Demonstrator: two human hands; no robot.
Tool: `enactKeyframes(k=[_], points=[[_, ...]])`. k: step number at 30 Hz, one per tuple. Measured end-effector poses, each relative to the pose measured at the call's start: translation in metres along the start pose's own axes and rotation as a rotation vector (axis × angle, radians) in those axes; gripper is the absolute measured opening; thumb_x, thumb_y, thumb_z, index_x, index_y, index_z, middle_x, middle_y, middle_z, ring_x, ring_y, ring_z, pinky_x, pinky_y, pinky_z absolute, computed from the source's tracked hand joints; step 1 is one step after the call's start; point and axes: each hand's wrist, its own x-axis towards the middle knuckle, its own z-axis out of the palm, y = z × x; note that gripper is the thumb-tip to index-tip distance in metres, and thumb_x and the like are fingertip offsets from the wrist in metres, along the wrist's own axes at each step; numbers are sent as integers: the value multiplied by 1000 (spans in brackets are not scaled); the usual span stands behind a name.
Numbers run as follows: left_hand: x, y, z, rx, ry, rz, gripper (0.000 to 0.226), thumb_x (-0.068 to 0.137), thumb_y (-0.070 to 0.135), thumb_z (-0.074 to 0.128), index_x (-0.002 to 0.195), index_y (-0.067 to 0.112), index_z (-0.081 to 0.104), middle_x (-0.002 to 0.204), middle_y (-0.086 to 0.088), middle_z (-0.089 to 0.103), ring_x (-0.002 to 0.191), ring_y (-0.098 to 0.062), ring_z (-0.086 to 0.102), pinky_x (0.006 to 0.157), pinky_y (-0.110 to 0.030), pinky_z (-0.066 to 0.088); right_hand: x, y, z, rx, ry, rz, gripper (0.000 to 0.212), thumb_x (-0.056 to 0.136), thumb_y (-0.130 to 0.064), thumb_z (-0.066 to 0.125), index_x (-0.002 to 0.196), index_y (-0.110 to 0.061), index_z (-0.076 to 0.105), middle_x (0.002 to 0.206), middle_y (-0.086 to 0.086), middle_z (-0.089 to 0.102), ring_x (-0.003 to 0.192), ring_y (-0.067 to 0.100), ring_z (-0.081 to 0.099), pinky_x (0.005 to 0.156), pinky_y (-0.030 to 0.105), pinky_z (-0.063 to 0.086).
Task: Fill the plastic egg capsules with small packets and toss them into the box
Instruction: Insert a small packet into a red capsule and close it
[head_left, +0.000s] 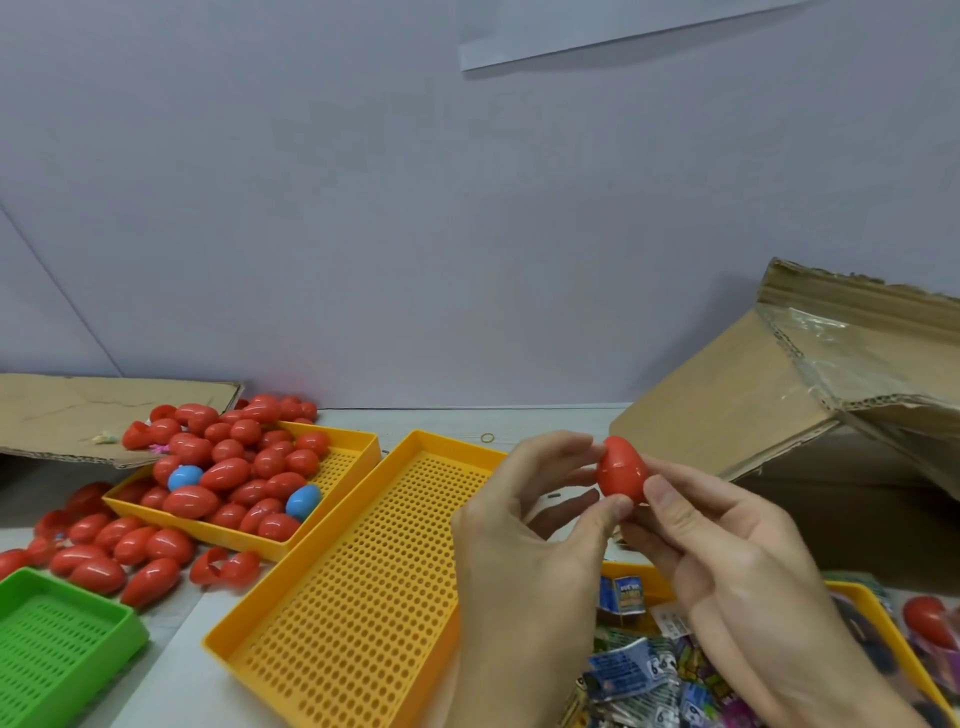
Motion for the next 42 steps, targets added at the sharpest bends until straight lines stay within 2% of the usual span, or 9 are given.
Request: enactKeyframes(k=[4,8,14,17,20,24,28,32,42], points=[[1,2,1,-112,-5,-100,30,81,-3,76,98,21,70,96,7,76,91,-10,73,73,-16,57,-2,0,0,-256,32,-180,39,60,-38,78,98,-32,76,97,2,77,90,19,74,71,22,58],[2,-1,0,-271,53,-264,18,76,20,77,94,17,75,92,1,76,85,-16,75,75,-28,61,-3,4,5,-371,-19,-283,36,60,-26,81,94,-33,75,88,2,76,81,17,74,68,18,57],[3,-4,-2,-565,96,-467,15,91,8,62,100,3,73,98,-24,74,93,-38,73,79,-38,62,-2,9,4,-578,-72,-427,40,67,-24,77,104,-40,73,95,-3,71,87,21,68,70,27,58],[4,-1,-1,-650,84,-524,17,92,8,59,94,1,74,96,-25,74,88,-35,74,69,-32,62,-1,11,4,-715,-9,-514,38,65,-36,79,102,-40,74,96,-7,68,84,21,64,64,34,55],[5,-1,1,-675,77,-566,22,92,10,58,84,2,77,92,-23,74,83,-31,75,65,-29,61,-2,10,5,-836,39,-590,36,64,-48,75,99,-40,74,94,-11,65,79,18,62,61,25,50],[6,1,1,-740,63,-609,22,86,9,61,95,-9,70,89,-25,73,80,-33,74,65,-30,61,-5,8,8,-924,37,-671,32,69,-39,78,101,-36,73,94,-16,60,80,10,58,60,10,44],[7,4,-4,-872,110,-676,28,101,5,42,111,-16,56,83,-32,70,77,-38,74,59,-33,61,-6,6,6,-877,55,-691,19,84,-37,72,102,-34,71,94,-12,61,82,18,60,59,23,48],[6,5,-7,-960,122,-708,30,102,3,38,113,-19,54,81,-33,69,75,-41,73,56,-33,60,-6,2,5,-815,112,-661,21,82,-38,60,101,-35,70,92,-12,63,83,15,63,59,28,50],[8,-5,-9,-886,246,-683,18,97,2,52,109,-9,60,95,-27,72,82,-34,75,60,-30,61,-5,4,0,-807,138,-523,23,88,-21,57,92,-38,70,91,-16,68,84,9,64,64,25,50]])
